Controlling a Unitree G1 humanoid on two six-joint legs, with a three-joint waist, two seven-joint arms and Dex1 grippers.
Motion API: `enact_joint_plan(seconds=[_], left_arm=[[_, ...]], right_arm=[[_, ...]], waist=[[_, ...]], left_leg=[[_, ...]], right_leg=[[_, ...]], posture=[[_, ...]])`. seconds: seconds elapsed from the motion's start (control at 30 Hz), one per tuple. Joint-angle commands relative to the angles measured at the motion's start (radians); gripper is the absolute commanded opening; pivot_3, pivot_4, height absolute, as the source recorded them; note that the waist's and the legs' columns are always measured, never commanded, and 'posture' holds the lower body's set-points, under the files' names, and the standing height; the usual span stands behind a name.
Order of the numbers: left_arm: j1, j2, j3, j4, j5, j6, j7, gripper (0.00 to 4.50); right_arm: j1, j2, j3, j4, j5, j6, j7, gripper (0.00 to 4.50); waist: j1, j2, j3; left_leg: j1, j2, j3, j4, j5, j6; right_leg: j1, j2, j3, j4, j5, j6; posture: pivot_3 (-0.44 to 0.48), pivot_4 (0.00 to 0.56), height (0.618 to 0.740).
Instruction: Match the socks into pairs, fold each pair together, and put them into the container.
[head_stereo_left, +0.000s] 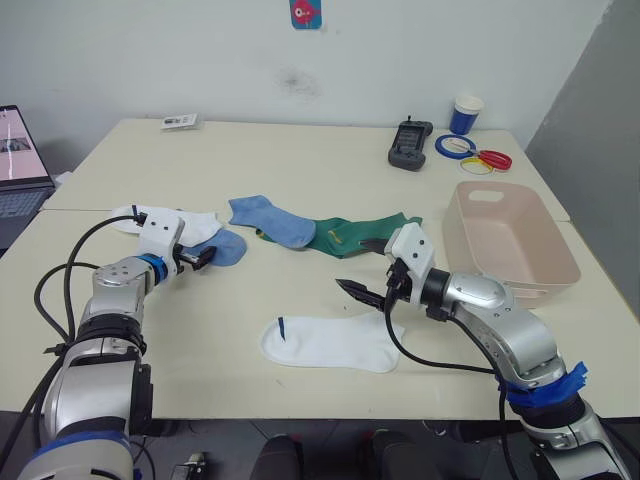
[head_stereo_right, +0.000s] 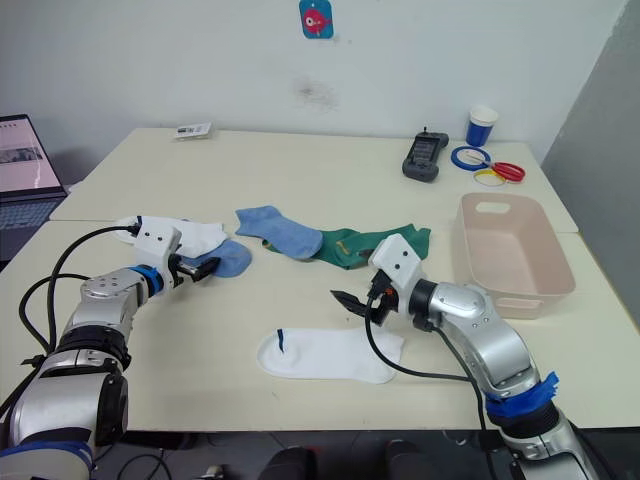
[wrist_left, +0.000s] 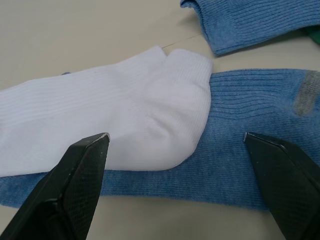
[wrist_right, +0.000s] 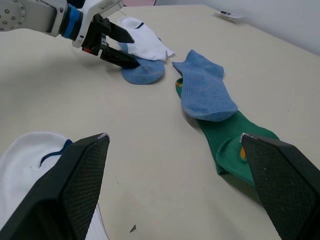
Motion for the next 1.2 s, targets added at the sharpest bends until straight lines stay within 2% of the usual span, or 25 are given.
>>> enact_joint_plan(seconds=[0.03,0.43,0.67,0.87,1.03,1.2], left_arm=[[-0.021,0.01,0.008,-0.001,-0.004,-0.022,0.003,3.86],[-0.016,0.006,0.018,-0.013,-0.027,-0.035,-0.011,0.01],[-0.008,0.005,0.039,-0.02,-0.051,-0.03,-0.017,0.01],[-0.017,0.018,0.142,-0.054,-0.158,-0.013,-0.047,0.01],[0.023,0.007,0.184,-0.164,-0.226,0.004,-0.118,0.01],[0.104,0.008,0.161,-0.344,-0.245,0.066,-0.166,0.01]], right_arm=[[-0.009,-0.004,-0.014,-0.044,0.003,-0.007,-0.001,4.5],[-0.006,-0.002,0.0,-0.046,0.001,-0.014,0.005,4.5],[-0.005,-0.006,0.0,-0.049,0.0,-0.017,0.009,4.5],[-0.008,-0.007,-0.003,-0.043,-0.001,-0.02,0.008,4.5],[-0.009,-0.002,-0.002,-0.038,-0.001,-0.024,0.005,4.5],[-0.008,0.003,-0.001,-0.03,-0.001,-0.027,0.004,4.5]], waist=[[0.0,0.0,0.0],[0.0,0.0,0.0],[0.0,0.0,0.0],[0.0,0.0,0.0],[0.0,0.0,0.0],[-0.001,0.0,0.0]], left_leg=[[0.0,0.0,0.0,0.0,0.0,0.0],[0.0,0.0,0.0,0.0,0.0,0.0],[0.0,0.0,0.0,0.0,0.0,0.0],[0.0,0.0,0.0,0.0,0.0,0.0],[0.0,0.0,0.0,0.0,0.0,0.0],[0.0,0.001,0.0,0.0,0.0,0.0]], right_leg=[[0.0,0.0,0.0,0.0,0.0,0.0],[0.0,0.0,0.0,0.0,0.0,0.0],[0.0,0.0,0.0,0.0,0.0,0.0],[0.0,0.0,0.0,0.0,0.0,0.0],[0.0,0.0,0.0,0.0,0.0,0.0],[0.0,0.0,0.001,0.0,0.0,0.0]], posture=[[0.0,0.15,0.74],[0.0,0.15,0.74],[0.0,0.15,0.74],[0.0,0.15,0.74],[0.0,0.15,0.74],[0.0,0.15,0.74]])
